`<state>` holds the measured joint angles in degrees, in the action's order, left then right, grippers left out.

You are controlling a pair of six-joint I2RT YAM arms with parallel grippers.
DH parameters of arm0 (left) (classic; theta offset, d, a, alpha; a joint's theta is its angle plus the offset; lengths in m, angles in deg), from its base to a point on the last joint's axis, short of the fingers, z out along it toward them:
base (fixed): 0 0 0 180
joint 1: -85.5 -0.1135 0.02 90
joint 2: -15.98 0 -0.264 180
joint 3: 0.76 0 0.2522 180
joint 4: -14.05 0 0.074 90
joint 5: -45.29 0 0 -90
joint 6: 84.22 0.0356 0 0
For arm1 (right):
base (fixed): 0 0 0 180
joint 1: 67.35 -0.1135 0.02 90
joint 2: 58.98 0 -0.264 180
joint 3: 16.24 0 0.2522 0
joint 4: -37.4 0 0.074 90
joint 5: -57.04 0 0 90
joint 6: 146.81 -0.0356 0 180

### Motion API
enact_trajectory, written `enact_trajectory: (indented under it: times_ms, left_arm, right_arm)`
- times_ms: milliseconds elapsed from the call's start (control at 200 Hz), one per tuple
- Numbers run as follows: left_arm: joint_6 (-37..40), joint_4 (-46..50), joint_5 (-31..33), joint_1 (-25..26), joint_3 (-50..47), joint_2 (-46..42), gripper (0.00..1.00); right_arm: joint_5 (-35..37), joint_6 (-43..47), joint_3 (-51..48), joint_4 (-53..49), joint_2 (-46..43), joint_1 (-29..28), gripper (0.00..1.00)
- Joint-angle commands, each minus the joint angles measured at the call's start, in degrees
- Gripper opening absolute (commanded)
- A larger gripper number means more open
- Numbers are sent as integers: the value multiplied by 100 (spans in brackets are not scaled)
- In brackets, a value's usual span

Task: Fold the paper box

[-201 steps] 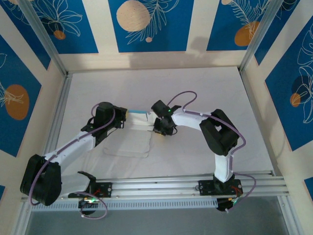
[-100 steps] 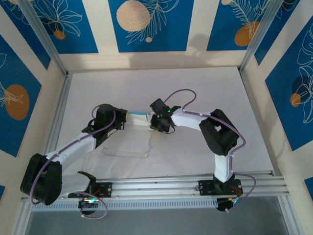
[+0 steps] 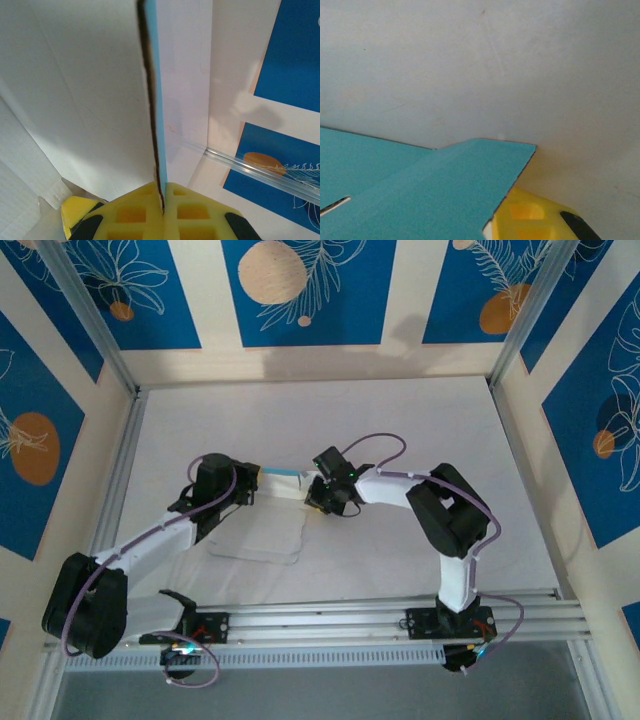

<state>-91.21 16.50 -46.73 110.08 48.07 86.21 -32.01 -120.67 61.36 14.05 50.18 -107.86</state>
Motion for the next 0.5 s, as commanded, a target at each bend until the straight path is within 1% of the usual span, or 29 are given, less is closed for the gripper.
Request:
enact_trajectory:
  times_ms: [0, 90, 160, 240, 490]
  left_arm:
    - [-1, 124, -97, 98, -123, 25, 0]
    - [5, 138, -79, 100, -131, 7, 0]
    - [13, 155, -70, 99, -134, -3, 0]
    - [36, 173, -70, 100, -114, -2, 0]
    - [49, 208, -49, 97, -116, -19, 0]
  right_arm:
    - [-393, -275, -110, 525, -293, -14, 18]
    - [-365, -259, -174, 549, -406, -1, 19]
    - [-136, -52, -14, 48, -440, -1, 21]
    - [55, 104, 27, -268, -470, -5, 22]
    - [175, 305, -30, -496, -385, 17, 28]
